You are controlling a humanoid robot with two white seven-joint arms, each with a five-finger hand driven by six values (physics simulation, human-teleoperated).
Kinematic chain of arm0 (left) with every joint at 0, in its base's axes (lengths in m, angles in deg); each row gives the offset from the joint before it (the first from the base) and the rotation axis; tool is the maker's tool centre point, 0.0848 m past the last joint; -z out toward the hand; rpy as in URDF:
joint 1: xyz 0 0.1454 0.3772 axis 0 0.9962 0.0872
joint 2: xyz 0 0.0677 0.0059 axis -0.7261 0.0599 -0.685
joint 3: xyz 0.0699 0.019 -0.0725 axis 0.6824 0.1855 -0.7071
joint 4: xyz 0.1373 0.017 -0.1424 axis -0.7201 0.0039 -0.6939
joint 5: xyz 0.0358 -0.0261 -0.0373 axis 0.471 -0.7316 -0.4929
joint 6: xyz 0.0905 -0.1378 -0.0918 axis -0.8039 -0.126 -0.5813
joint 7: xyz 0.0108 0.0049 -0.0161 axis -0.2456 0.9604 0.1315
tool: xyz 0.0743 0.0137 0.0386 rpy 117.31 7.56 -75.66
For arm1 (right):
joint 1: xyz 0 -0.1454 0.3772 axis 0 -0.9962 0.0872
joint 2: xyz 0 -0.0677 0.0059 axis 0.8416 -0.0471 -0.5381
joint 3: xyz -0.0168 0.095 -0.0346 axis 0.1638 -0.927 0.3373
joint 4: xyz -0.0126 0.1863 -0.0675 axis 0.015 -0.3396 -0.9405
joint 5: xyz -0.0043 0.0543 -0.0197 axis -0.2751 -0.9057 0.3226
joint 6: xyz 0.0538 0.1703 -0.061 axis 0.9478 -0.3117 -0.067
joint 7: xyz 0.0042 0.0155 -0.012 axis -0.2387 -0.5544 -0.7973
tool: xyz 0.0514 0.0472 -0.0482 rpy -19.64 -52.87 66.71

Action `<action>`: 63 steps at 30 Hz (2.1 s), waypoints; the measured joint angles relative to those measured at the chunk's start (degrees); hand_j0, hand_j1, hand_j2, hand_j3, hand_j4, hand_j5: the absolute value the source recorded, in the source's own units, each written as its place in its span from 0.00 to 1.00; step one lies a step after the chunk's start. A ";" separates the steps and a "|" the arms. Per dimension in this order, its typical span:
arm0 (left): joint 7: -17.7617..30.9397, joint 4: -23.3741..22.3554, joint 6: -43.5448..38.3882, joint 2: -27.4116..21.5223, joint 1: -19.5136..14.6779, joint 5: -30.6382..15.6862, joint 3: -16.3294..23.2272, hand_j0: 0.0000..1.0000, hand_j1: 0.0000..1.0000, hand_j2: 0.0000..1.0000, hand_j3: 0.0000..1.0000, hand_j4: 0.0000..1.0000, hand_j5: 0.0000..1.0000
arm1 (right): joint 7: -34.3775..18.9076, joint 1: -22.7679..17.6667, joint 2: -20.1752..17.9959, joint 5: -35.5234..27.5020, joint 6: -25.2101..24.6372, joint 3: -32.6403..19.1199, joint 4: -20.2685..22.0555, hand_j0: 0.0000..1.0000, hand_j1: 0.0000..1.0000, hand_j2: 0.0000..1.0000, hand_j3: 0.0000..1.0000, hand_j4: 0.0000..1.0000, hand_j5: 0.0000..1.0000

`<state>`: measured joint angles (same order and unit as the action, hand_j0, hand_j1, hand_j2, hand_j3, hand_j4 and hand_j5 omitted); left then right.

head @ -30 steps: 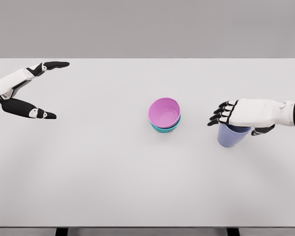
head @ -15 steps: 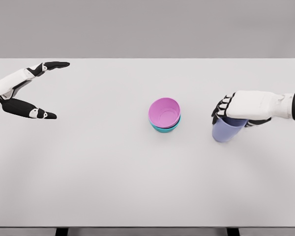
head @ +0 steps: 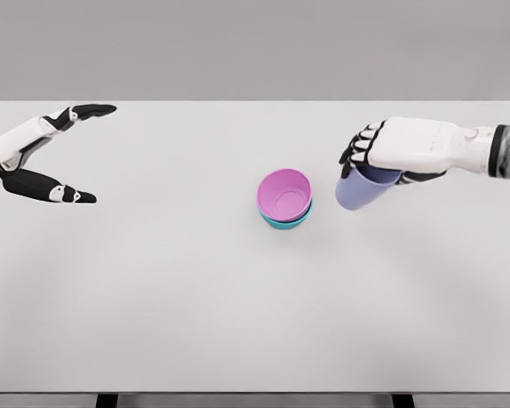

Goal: Stacking bowl and cup with both arms

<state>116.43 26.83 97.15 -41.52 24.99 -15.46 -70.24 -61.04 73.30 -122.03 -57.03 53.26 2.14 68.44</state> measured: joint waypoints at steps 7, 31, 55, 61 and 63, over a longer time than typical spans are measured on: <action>0.00 -0.17 0.00 0.15 0.00 -0.01 -0.12 1.00 1.00 1.00 1.00 1.00 1.00 | -0.01 1.49 4.01 -0.10 0.00 -1.40 0.73 0.67 0.67 0.67 0.67 0.67 0.67; 0.00 -0.14 0.00 0.35 0.00 0.02 -0.14 1.00 1.00 1.00 1.00 1.00 1.00 | -0.01 3.87 12.77 -1.02 0.00 2.86 -1.42 0.66 0.66 0.66 0.66 0.66 0.66; 0.00 -0.18 0.00 0.75 -0.09 0.02 -0.18 1.00 1.00 1.00 1.00 1.00 1.00 | -0.01 4.22 13.31 0.16 0.00 4.78 -6.35 0.68 0.68 0.68 0.68 0.68 0.68; 0.00 -0.18 0.00 0.75 0.00 0.02 -0.18 1.00 1.00 1.00 1.00 1.00 1.00 | -0.01 4.31 13.38 0.62 0.00 5.14 -6.07 0.98 0.98 0.98 0.98 0.98 0.98; 0.00 -0.18 0.00 0.75 0.00 0.02 -0.17 1.00 1.00 1.00 1.00 1.00 1.00 | -0.01 4.31 13.40 0.76 0.00 5.22 -5.90 0.98 0.98 0.98 0.98 0.98 0.98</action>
<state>116.43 26.65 97.15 -40.76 24.98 -15.44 -70.41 -61.04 77.60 -108.62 -56.27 53.26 7.36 62.55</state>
